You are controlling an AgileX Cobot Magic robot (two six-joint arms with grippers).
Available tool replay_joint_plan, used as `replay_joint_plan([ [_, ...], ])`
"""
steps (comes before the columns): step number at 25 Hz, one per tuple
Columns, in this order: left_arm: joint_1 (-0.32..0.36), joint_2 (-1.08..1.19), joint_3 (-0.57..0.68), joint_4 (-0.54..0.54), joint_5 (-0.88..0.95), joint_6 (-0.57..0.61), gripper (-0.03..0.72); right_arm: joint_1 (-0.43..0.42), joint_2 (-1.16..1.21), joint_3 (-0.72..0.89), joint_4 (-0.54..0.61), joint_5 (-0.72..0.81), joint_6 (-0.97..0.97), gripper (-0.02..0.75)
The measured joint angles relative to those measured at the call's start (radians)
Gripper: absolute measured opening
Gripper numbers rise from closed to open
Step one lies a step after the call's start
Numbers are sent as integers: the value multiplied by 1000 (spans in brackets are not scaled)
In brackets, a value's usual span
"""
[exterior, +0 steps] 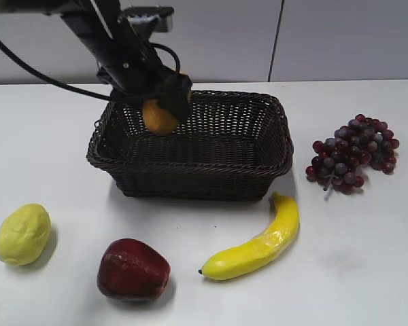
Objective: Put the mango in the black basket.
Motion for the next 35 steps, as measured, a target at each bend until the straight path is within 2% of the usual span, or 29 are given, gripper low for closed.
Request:
replay_joint_plan([
  [5,-28,89,0,1,-16,0,570,0,0,0,0,0,0,498],
  [8,-28,106,0,7,-16,0,654,0,0,0,0,0,0,498],
  [13,-28,78,-19,37,5,0,685,0,0,0,0,0,0,498],
  [16,-28,14,-46,89,42,-1,685,0,0,0,0,0,0,498],
  [21,-18,-163,-94,234,175,-26,679,0,0,0,0,0,0,498],
  [25,12,-298,-99,360,376,-118,655,0,0,0,0,0,0,498],
  [28,47,-362,-99,430,430,-166,633,0,0,0,0,0,0,498],
  [31,97,-415,-60,444,432,-184,617,0,0,0,0,0,0,498],
  [35,167,-527,86,445,434,-201,609,0,0,0,0,0,0,498],
])
